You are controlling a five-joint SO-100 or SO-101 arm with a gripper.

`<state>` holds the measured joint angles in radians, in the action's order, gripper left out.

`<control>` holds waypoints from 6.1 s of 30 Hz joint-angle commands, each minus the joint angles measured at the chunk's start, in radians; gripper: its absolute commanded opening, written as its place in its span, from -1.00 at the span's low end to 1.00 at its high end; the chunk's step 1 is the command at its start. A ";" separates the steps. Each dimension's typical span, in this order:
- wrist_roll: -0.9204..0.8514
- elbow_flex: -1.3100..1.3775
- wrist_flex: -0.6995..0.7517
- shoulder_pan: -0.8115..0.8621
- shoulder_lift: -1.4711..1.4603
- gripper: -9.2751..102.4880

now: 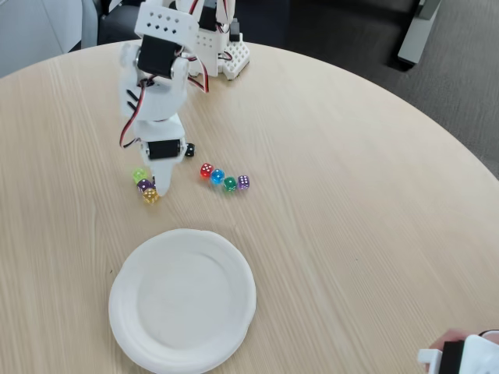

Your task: Pick a purple dice and put it in the plate.

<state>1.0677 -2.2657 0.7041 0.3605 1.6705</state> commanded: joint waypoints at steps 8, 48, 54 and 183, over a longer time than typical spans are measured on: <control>-0.011 0.012 0.002 0.012 0.003 -0.83; 0.026 0.014 0.040 -0.189 0.456 -0.83; 0.083 0.014 0.150 -0.360 0.457 -0.83; -0.302 0.291 -0.341 -0.360 -0.129 -0.74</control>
<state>0.7701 -2.0049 0.3605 -0.0061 1.5171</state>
